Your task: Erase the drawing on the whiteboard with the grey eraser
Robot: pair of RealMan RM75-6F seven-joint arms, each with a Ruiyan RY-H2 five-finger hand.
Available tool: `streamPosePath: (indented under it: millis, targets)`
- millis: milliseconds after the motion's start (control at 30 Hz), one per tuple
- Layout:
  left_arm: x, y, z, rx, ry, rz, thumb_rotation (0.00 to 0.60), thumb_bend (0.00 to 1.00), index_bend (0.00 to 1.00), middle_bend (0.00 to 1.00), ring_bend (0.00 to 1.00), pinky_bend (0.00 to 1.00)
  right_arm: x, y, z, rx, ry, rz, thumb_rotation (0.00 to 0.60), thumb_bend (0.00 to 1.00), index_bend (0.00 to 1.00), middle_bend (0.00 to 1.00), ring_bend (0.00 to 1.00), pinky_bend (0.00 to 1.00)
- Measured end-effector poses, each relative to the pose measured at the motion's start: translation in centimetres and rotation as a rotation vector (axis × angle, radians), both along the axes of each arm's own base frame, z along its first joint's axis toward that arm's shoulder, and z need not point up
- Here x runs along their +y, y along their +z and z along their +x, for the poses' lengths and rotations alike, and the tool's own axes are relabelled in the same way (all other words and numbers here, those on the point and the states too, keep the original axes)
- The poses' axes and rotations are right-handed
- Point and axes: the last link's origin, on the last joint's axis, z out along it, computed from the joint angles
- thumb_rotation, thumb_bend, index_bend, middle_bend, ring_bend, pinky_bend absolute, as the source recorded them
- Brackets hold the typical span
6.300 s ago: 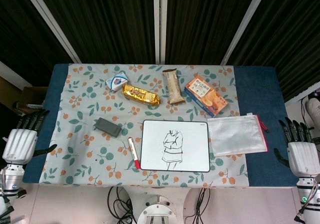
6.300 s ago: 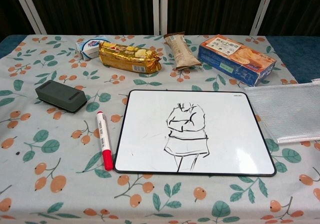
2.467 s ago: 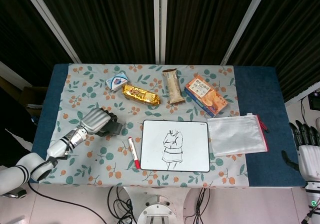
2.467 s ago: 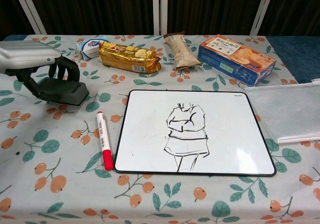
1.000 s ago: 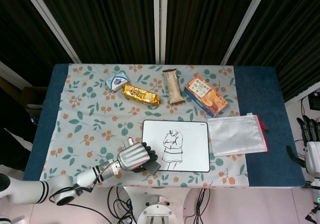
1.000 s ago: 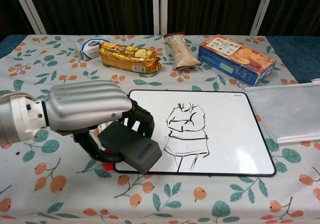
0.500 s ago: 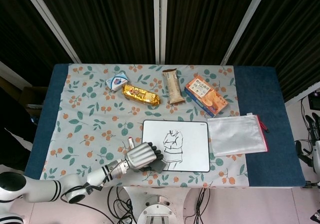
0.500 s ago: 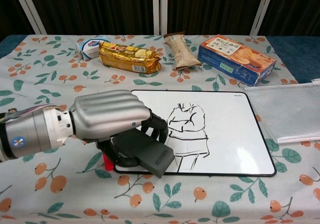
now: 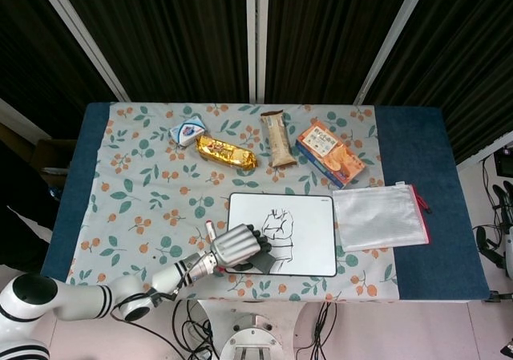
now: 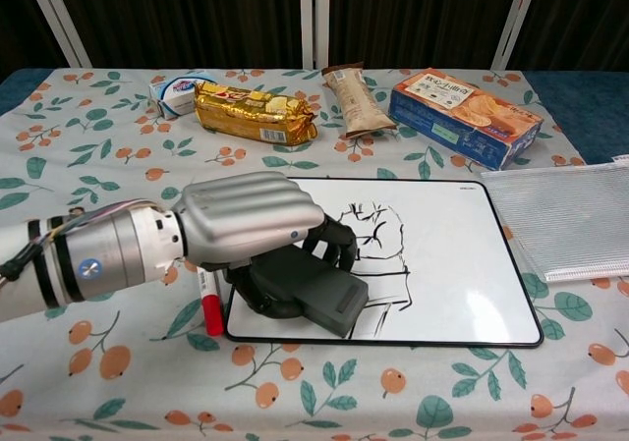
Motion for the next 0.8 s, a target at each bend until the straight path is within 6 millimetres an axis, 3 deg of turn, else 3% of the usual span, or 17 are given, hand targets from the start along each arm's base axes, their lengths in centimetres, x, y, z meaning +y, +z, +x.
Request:
streamPosePath:
  millis: [500, 800]
  targets:
    - [3.2, -1.0, 1.4, -0.014, 0.052, 0.04, 0.6, 0.33, 0.6, 0.54, 0.52, 0.55, 0.4, 0.4, -0.3, -0.003, -0.006, -0.007, 0.6, 0.39, 0.0, 0.0, 0.0, 0.0]
    - [6.3, -1.5, 0.6, 0.021, 0.121, 0.086, 0.6, 0.33, 0.6, 0.54, 0.52, 0.55, 0.7, 0.3, -0.6, -0.001, -0.006, 0.005, 0.6, 0.39, 0.0, 0.0, 0.0, 0.0]
